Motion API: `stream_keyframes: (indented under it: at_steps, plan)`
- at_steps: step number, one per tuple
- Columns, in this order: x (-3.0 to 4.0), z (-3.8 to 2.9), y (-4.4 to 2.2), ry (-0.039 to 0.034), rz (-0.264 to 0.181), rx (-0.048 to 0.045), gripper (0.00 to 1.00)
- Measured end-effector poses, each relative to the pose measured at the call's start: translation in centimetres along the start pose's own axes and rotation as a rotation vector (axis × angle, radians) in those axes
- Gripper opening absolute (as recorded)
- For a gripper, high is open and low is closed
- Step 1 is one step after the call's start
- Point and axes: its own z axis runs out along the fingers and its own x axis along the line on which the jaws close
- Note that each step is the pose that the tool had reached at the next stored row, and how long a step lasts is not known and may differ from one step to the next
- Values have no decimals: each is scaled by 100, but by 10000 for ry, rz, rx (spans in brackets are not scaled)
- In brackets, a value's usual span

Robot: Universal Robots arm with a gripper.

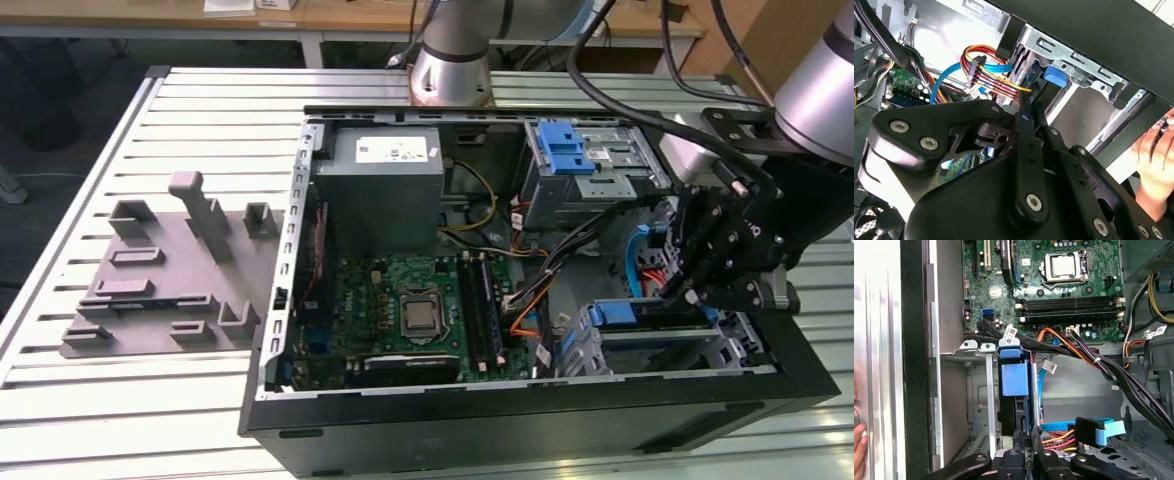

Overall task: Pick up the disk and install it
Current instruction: 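Insert the first disk wire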

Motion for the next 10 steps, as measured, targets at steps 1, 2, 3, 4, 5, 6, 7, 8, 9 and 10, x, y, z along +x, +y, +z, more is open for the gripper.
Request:
stream_keyframes:
  at_steps: [1, 2, 3, 4, 5, 6, 7, 8, 9, 10]
  plan:
    - [0, 1, 0, -1, 0, 0, 16]
    - [0, 2, 0, 0, 0, 0, 16]
    - [0, 2, 0, 0, 0, 0, 16]
    - [0, 4, 0, -1, 0, -1, 18]
    - [0, 5, 0, -3, 0, -1, 18]
    - [0, 5, 0, -3, 0, -1, 24]
    - [0, 0, 0, -4, 0, -1, 24]
    - [0, -8, 1, -4, 0, -1, 24]
    - [1, -23, 1, -2, 0, 0, 24]
    - [2, -43, 2, -2, 0, 0, 24]
